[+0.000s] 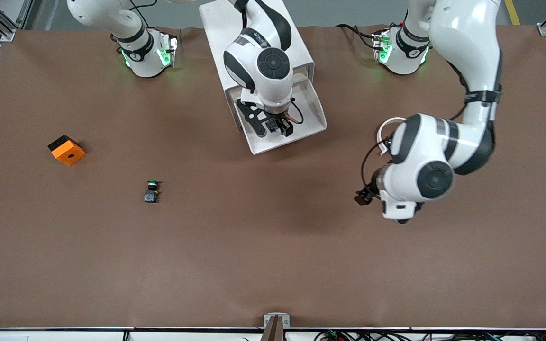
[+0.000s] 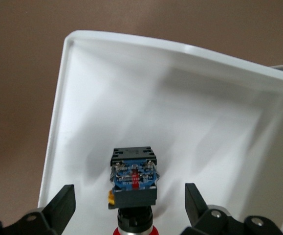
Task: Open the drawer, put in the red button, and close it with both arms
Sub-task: 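Open the right gripper over the drawer while the left gripper returns, then push the drawer closed with the left gripper while the right gripper retracts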
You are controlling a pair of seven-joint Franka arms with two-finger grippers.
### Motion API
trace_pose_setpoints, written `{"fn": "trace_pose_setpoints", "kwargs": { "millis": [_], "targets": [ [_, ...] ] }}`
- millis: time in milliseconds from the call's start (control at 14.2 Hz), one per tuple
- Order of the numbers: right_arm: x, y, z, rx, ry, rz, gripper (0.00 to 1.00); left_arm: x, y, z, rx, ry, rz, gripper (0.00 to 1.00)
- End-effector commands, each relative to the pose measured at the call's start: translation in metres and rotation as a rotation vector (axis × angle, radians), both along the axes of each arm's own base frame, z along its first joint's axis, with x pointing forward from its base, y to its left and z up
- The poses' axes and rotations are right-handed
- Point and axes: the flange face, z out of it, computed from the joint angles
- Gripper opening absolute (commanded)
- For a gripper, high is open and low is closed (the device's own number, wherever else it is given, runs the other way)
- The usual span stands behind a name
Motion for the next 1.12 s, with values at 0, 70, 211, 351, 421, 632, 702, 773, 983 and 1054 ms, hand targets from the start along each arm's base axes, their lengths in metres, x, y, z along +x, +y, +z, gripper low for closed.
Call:
{"fn": "trace_pose_setpoints", "kwargs": {
  "millis": [0, 70, 211, 351, 421, 632, 702, 773, 983, 1054],
  "targets": [
    [0.001, 0.004, 0.034, 0.001, 0.010, -0.008, 1.00, -0.044, -0.020, -0.003, -0.020, -0.040, -0.076, 1.00],
    [0.001, 0.005, 0.046, 0.001, 0.015, -0.004, 1.00, -0.049, -0.030, -0.005, -0.024, -0.034, -0.092, 1.00],
    [0.002, 0.001, 0.078, -0.003, 0.027, 0.005, 1.00, -0.072, -0.052, -0.017, -0.040, -0.021, -0.136, 1.00],
    [0.005, -0.004, 0.106, 0.006, 0.016, 0.014, 1.00, -0.097, -0.060, -0.024, -0.058, -0.050, -0.154, 1.00],
    [0.009, -0.011, 0.118, 0.013, 0.012, 0.014, 1.00, -0.109, -0.065, -0.028, -0.064, -0.056, -0.167, 1.00],
    [0.021, -0.047, 0.164, 0.040, 0.011, 0.089, 1.00, -0.135, -0.091, -0.030, -0.080, -0.040, -0.201, 1.00],
    [0.027, -0.065, 0.181, 0.052, 0.012, 0.108, 1.00, -0.146, -0.100, -0.029, -0.088, -0.033, -0.217, 1.00],
    [0.034, -0.086, 0.195, 0.057, 0.020, 0.143, 1.00, -0.154, -0.104, -0.029, -0.091, -0.030, -0.229, 1.00],
    [0.052, -0.154, 0.234, 0.084, 0.048, 0.293, 1.00, -0.183, -0.119, -0.029, -0.118, -0.027, -0.256, 1.00],
    [0.057, -0.178, 0.244, 0.094, 0.054, 0.333, 1.00, -0.193, -0.126, -0.032, -0.128, -0.025, -0.265, 1.00]
  ]
}}
